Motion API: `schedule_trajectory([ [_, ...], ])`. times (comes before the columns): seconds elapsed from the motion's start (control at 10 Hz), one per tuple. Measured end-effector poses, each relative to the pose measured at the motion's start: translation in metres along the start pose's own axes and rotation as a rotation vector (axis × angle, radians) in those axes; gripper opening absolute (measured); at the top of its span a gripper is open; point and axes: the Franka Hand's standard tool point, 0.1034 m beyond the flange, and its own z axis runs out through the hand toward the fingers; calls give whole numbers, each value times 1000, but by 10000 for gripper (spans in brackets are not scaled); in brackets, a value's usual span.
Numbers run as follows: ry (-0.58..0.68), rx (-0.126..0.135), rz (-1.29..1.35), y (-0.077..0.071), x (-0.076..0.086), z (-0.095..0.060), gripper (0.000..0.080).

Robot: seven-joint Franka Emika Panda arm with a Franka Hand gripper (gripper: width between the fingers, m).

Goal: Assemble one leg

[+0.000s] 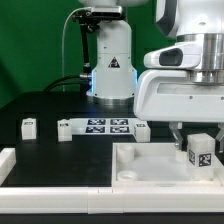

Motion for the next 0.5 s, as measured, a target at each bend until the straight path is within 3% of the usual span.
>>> schedule_trajectory([
  [0.1, -1, -1, 29, 0, 0, 0, 291],
  [0.3, -1, -1, 32, 1, 0, 1, 291],
  [0.5, 1, 16, 446, 3, -1, 1, 291],
])
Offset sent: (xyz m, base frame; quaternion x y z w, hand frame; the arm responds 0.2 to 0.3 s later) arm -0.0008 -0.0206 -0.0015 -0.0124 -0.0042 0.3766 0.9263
